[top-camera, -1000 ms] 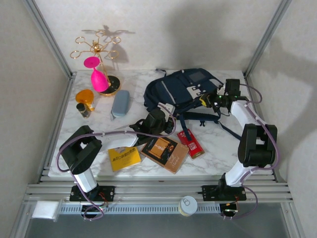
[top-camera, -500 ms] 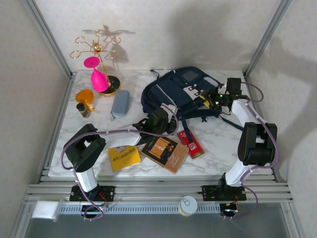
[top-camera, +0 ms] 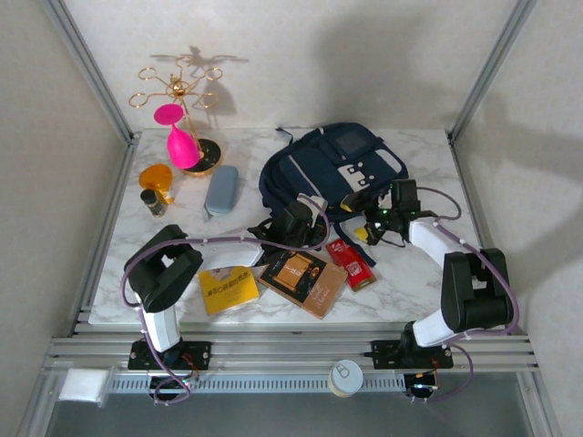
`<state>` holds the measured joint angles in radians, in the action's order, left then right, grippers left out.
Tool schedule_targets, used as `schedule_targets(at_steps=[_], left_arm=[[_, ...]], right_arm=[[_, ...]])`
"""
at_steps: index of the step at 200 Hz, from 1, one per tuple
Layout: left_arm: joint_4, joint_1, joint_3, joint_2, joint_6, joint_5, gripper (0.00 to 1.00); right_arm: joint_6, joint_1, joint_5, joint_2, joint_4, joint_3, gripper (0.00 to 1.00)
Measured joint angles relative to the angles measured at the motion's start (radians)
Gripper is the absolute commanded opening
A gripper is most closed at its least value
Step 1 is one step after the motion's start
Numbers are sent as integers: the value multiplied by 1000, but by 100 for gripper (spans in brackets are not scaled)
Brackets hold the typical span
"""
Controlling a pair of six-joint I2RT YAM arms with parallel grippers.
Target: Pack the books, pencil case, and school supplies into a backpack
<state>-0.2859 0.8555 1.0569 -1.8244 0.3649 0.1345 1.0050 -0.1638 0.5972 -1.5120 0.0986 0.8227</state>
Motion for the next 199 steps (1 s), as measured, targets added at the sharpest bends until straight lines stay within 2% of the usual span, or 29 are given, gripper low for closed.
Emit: schedule_targets(at_steps=[53, 115, 132, 159, 199], left_arm=[[7, 0, 0, -5, -2, 0, 0], [18, 0, 15, -30, -1, 10, 0], [18, -1, 15, -30, 2, 26, 0], [10, -2, 15, -30, 14, 39, 0], [-26, -2, 31, -68, 27, 61, 13]], right_arm=[[137, -57, -80, -118, -174, 3, 62], [190, -59, -124, -156, -250, 11, 4], [198, -59, -129, -140, -243, 11, 0], [194, -59, -130, -100, -241, 11, 0], [194, -60, -129, -57, -243, -2, 0]])
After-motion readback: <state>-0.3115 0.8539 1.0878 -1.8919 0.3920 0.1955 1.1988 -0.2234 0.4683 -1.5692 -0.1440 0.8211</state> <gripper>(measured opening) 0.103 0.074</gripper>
